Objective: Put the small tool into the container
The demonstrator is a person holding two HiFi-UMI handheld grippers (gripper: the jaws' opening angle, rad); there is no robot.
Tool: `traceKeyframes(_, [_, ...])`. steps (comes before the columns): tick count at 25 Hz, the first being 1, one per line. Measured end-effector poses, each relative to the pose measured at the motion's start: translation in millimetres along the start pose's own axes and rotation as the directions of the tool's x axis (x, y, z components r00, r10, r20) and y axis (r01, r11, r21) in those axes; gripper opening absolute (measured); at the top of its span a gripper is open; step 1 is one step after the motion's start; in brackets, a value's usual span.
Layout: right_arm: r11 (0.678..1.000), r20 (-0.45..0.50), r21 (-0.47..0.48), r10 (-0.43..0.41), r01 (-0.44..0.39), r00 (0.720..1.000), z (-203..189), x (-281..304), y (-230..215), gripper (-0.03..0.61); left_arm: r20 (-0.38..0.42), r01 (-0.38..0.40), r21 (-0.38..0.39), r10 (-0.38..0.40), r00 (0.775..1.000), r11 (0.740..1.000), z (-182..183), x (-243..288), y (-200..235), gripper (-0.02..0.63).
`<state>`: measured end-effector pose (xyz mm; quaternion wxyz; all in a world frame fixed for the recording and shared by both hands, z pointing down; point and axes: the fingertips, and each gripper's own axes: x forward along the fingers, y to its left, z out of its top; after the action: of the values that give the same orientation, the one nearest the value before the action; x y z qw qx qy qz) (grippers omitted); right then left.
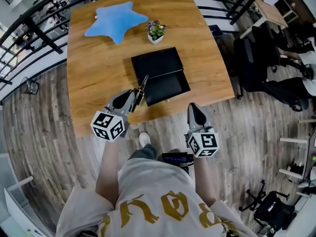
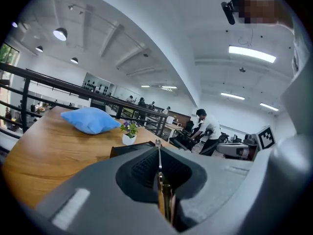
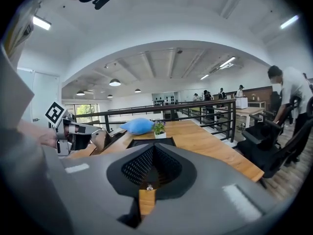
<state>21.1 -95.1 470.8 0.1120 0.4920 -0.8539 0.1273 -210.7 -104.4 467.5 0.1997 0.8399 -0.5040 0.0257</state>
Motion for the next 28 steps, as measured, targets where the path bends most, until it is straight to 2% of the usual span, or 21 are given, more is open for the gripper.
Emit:
traceKeyframes(4, [0.999,0.005,0.018,-0.033,0.033,0.999,7,10,-6,0.023,-0.023,0.034,-0.003,-0.034,0.999,0.999,3,22,6,0.009])
traceKeyframes(9, [0.998,0.012,0.033,-0.046,0.046,0.999,9,15,-15,0.023,-0.012,0.089,0.012,-0.089,0.996,0.996,15,47,-4,0.009])
traceKeyframes(14, [0.996,0.018,0.061,-0.060,0.059,0.998,7,19,-31,0.023,-0.037,0.128,0.044,-0.126,0.991,0.991,18,67,-17,0.009])
traceKeyframes(18, [0.994,0.039,0.079,-0.078,0.074,0.996,15,23,-47,0.023,-0.065,0.143,0.073,-0.138,0.988,0.987,21,87,-21,0.009])
traceKeyframes(23, [0.986,0.020,0.120,-0.117,0.114,0.993,6,21,-70,0.023,-0.105,0.172,0.079,-0.164,0.981,0.982,14,107,-30,0.009])
traceKeyframes(28, [0.985,0.004,0.129,-0.118,0.116,0.993,2,25,-83,0.023,-0.142,0.182,0.080,-0.169,0.975,0.980,3,122,-34,0.009])
